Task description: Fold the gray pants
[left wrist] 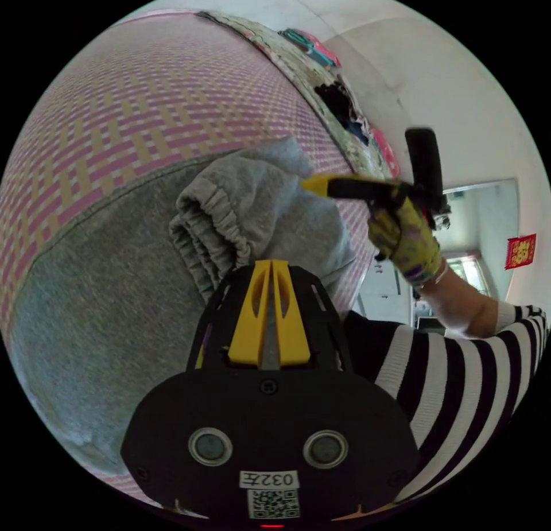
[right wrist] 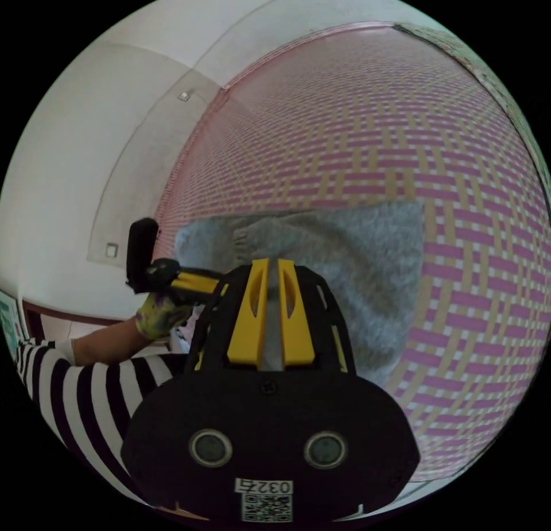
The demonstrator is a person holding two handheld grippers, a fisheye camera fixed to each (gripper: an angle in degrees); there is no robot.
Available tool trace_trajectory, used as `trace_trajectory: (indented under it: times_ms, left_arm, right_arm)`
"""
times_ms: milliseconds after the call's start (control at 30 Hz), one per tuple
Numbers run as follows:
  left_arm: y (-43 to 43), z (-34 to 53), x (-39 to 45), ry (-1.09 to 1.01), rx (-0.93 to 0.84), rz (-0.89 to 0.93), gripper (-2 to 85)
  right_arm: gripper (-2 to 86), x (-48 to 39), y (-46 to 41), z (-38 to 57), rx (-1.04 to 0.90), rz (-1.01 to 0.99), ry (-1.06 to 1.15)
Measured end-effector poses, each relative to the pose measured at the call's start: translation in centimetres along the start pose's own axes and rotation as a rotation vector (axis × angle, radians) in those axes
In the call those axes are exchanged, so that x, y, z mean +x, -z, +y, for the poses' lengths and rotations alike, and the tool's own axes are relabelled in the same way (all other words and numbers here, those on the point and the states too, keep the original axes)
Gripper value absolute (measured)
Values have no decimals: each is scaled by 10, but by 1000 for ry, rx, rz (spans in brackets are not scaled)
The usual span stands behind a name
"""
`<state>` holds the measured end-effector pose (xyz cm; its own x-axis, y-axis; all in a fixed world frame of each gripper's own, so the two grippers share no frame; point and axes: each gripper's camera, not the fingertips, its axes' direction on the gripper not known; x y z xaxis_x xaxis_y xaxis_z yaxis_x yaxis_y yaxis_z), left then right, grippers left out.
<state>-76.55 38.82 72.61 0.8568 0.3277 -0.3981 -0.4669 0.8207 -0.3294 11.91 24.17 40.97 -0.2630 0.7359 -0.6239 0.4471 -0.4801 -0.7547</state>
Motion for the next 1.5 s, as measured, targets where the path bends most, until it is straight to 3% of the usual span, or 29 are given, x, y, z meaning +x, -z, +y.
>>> trace_trajectory:
  times_ms: [233, 433, 567, 667, 867, 967, 1033, 1133, 1267, 1367, 1500]
  left_arm:
    - [-10, 12, 13, -6, -123, -104, -9]
    - [-15, 18, 4, -23, -74, -52, -9]
    - [14, 21, 4, -30, 60, 56, -9]
    - [35, 10, 5, -2, 162, 30, -9]
    - [15, -29, -15, 31, 85, -167, -9]
    - [11, -25, -41, 70, 111, -69, -9]
    - [12, -22, -55, 125, 123, 14, -9]
    - [19, -19, -50, 129, 118, -1, -9]
    - [20, -6, -16, 9, 81, 14, -9]
    - [3, 6, -4, -13, -31, -104, -9]
    - [0, 22, -13, 9, -8, -104, -9]
  right_arm:
    - [0, 30, -30, -71, -173, 148, -88]
    - [5, 55, -8, -74, -148, -10, -143]
    - [48, 72, 65, -27, 51, -109, -129]
    - [58, 97, 104, 30, 117, -101, -223]
    - [80, 139, 123, 141, 172, -224, -492]
    - [84, 142, 128, 172, 221, -276, -546]
    - [91, 143, 130, 182, 243, -305, -563]
    - [105, 146, 131, 187, 244, -359, -555]
    - [105, 148, 136, 190, 227, -366, -528]
    - [104, 150, 134, 197, 213, -419, -524]
    - [108, 155, 126, 207, 225, -534, -525]
